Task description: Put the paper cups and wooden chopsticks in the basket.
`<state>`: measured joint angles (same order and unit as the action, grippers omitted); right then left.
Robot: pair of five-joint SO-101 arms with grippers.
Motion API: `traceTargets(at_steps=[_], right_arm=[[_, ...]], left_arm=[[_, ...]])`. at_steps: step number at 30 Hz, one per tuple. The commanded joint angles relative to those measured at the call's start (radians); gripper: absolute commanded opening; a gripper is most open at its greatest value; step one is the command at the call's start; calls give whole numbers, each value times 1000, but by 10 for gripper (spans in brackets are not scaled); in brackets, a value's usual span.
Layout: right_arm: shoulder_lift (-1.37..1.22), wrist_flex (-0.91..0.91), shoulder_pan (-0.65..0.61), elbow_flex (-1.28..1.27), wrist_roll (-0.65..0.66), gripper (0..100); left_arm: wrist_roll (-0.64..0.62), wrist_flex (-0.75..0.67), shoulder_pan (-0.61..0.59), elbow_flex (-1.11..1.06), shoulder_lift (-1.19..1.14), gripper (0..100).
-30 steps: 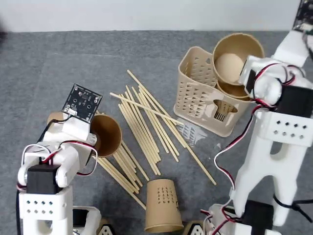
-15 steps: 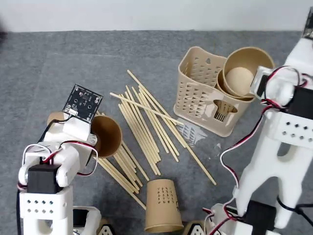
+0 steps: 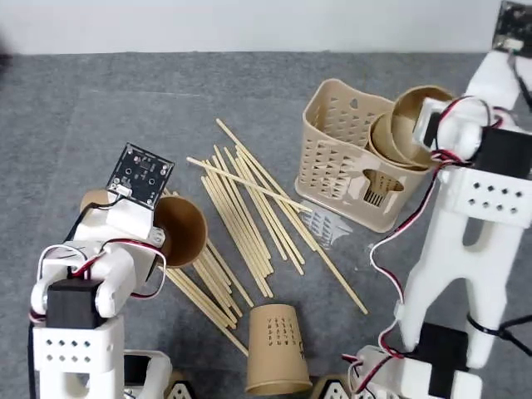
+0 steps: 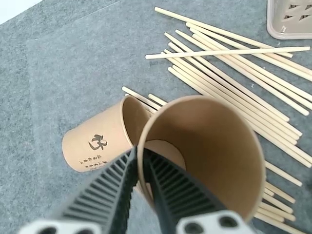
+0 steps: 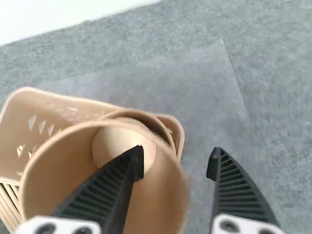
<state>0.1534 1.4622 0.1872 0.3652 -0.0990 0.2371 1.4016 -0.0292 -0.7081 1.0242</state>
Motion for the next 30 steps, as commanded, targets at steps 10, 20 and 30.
traceTargets(at_steps=[10, 20, 30], right_arm=[[-8, -76, -130, 109, 6, 226], [136, 140, -42, 110, 12, 226], [213, 328, 338, 54, 6, 213]], left_arm=[[-8, -28, 5, 119, 25, 13], [-114, -178, 6, 214, 23, 13], [-242, -523, 272, 216, 15, 13]])
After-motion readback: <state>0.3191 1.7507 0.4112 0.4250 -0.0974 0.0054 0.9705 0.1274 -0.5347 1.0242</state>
